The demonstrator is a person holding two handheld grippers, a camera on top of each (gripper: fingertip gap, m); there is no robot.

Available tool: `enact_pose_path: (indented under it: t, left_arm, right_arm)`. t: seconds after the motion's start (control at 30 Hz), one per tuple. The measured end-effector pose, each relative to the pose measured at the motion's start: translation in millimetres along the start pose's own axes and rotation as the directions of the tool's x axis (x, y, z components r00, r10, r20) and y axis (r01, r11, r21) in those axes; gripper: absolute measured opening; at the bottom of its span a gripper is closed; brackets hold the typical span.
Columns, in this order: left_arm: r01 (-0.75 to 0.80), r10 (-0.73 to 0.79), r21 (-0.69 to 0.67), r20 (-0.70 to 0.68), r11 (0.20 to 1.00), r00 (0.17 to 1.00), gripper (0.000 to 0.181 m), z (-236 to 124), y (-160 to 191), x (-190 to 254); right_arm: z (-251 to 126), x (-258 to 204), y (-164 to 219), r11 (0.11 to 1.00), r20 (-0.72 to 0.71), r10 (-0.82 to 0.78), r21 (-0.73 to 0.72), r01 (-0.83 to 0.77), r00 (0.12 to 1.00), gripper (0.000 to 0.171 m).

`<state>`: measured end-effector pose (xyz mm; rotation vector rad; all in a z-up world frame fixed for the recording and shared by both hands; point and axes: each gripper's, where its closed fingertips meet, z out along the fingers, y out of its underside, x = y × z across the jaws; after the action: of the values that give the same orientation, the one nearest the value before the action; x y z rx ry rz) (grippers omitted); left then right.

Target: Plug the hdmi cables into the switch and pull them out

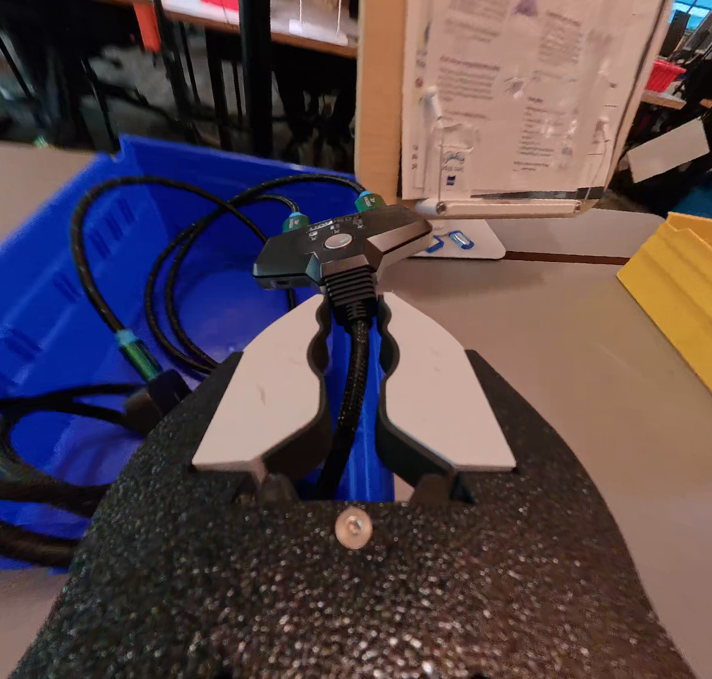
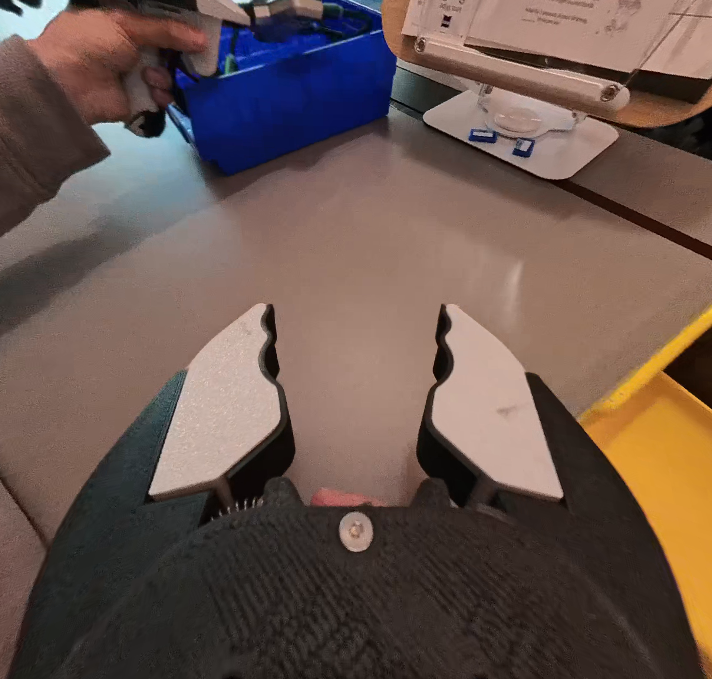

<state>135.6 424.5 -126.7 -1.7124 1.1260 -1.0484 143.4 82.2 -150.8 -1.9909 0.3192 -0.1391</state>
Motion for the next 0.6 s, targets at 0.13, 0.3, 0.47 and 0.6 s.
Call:
enact_pose_path:
  t: [0.13, 0.3, 0.47, 0.6]
  left_arm:
    - [-0.187, 0.180, 0.125, 0.061, 0.974, 0.982, 0.022, -31, -26, 14]
    - [-0.352, 0.326, 0.269, 0.139, 0.896, 0.935, 0.022, -72, -59, 34]
    - [-0.289, 0.279, 0.341, 0.081, 0.894, 0.957, 0.022, -98, -77, 47]
    - [-0.047, 0.095, 0.245, -0.190, 0.968, 0.977, 0.022, -100, -78, 46]
  right_arm:
    - [11, -26, -16, 0.998, 0.117, 0.019, 0.062, -0.027, 0.993, 0.084]
    - [21, -57, -54, 0.974, 0.289, 0.063, 0.190, -0.122, 0.955, 0.092]
    - [29, -65, -103, 0.923, 0.413, 0.138, 0.276, -0.268, 0.900, 0.091]
    - [39, -60, -112, 0.931, 0.384, 0.144, 0.259, -0.256, 0.912, 0.087]
